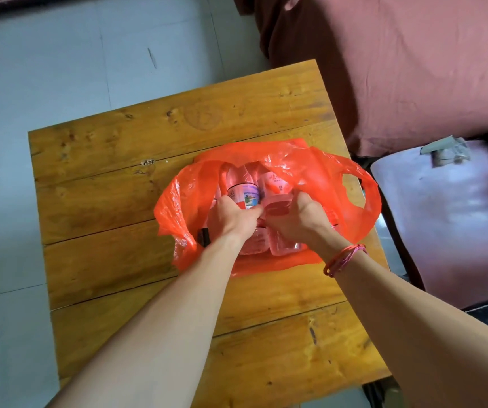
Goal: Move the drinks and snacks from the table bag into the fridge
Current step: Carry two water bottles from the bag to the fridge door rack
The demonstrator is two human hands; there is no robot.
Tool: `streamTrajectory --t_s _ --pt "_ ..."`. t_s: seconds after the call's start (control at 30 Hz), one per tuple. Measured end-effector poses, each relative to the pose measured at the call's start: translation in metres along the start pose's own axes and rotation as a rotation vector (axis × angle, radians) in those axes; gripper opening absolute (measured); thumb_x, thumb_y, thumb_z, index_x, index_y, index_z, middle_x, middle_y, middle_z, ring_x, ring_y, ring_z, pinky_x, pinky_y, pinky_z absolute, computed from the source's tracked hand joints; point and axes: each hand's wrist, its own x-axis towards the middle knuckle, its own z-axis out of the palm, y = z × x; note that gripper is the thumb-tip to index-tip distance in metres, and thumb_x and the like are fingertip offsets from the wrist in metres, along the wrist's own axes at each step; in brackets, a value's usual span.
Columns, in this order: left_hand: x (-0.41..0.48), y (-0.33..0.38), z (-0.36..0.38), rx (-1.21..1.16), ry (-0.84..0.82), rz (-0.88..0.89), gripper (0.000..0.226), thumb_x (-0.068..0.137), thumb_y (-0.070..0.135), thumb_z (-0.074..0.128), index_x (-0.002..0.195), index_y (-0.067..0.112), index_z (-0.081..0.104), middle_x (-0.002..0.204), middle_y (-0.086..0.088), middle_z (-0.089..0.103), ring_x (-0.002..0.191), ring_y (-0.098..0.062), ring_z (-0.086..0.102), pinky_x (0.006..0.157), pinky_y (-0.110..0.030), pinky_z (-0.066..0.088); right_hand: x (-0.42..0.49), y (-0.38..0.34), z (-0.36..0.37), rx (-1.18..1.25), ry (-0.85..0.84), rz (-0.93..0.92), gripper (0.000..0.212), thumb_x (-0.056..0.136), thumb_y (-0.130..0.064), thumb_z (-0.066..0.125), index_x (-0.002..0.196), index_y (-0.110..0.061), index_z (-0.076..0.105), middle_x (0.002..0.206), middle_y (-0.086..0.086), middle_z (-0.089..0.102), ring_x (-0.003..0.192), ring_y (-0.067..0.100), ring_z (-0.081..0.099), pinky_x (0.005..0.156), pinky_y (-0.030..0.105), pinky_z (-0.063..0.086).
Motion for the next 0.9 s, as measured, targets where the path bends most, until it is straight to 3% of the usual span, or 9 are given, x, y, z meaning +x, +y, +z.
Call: streamTrajectory --t_s 0.17,0.27,0.33,0.4,0.53,0.63,0.73,0.9 --pt "-0.012 0.007 -0.022 -0.009 -0.042 -0.029 0.044 0.064 0.041 0.082 0.096 0.017 0.063 0.092 -0.006 0.069 0.082 -0.025 0.068 0.076 -0.036 0.059 -0.019 -0.005 -0.012 0.045 -0.068 0.023 0.056 0.074 -0.041 0.082 0.114 -0.010 0.058 0.102 0.010 0.071 0.086 0.027 0.072 0.059 0.035 0.056" --pt "-0.025 0.011 -0.035 -0.075 -0.108 -0.062 0.055 0.058 0.040 0.082 0.100 0.015 0.057 0.095 -0.009 0.069 0.082 -0.026 0.070 0.077 -0.043 0.060 -0.037 -0.011 -0.022 0.112 -0.105 0.035 0.052 0.069 -0.040 0.084 0.108 -0.016 0.060 0.093 0.008 0.072 0.076 0.027 0.074 0.053 0.043 0.062" --pt "-0.035 0.013 -0.044 -0.096 -0.138 -0.072 0.065 0.052 0.043 0.079 0.104 0.010 0.057 0.092 -0.010 0.069 0.080 -0.027 0.070 0.074 -0.046 0.061 -0.049 -0.013 -0.029 0.153 -0.142 0.048 0.064 0.055 -0.046 0.082 0.109 -0.017 0.061 0.095 0.011 0.073 0.077 0.030 0.074 0.054 0.050 0.062" --pt "-0.046 0.013 -0.053 -0.117 -0.166 -0.064 0.059 0.063 0.040 0.082 0.104 0.009 0.053 0.087 -0.005 0.064 0.075 -0.021 0.067 0.064 -0.037 0.058 -0.060 -0.014 -0.037 0.186 -0.189 0.053 0.061 0.058 -0.043 0.082 0.109 -0.016 0.063 0.097 0.012 0.074 0.080 0.031 0.075 0.062 0.055 0.062" --pt "-0.071 0.010 -0.072 -0.185 -0.263 -0.067 0.048 0.083 0.030 0.075 0.119 0.011 0.048 0.085 0.000 0.057 0.070 -0.010 0.058 0.052 -0.027 0.048 -0.090 -0.016 -0.056 0.218 -0.264 0.064 0.036 0.080 -0.027 0.077 0.107 -0.006 0.067 0.090 0.012 0.074 0.076 0.029 0.074 0.070 0.048 0.064" --pt "-0.095 0.012 -0.089 -0.214 -0.313 -0.057 0.050 0.084 0.029 0.076 0.121 0.006 0.052 0.091 -0.005 0.063 0.075 -0.014 0.064 0.055 -0.030 0.053 -0.117 -0.018 -0.068 0.245 -0.254 0.067 0.031 0.082 -0.028 0.075 0.099 -0.002 0.069 0.071 0.009 0.070 0.062 0.024 0.071 0.059 0.039 0.062" --pt "-0.117 0.016 -0.106 -0.243 -0.339 -0.034 0.059 0.079 0.033 0.080 0.124 0.005 0.053 0.106 -0.010 0.067 0.084 -0.018 0.070 0.056 -0.034 0.057 -0.146 -0.019 -0.082 0.287 -0.249 0.049 0.033 0.084 -0.028 0.074 0.098 0.001 0.070 0.063 0.006 0.064 0.049 0.018 0.063 0.047 0.027 0.052" --pt "-0.160 0.031 -0.136 -0.301 -0.384 0.052 0.057 0.077 0.028 0.083 0.122 0.006 0.057 0.103 -0.012 0.072 0.077 -0.019 0.073 0.055 -0.036 0.057 -0.193 -0.022 -0.109 0.412 -0.273 -0.040 0.029 0.084 -0.023 0.074 0.100 0.002 0.071 0.075 0.011 0.072 0.061 0.022 0.071 0.056 0.035 0.058"
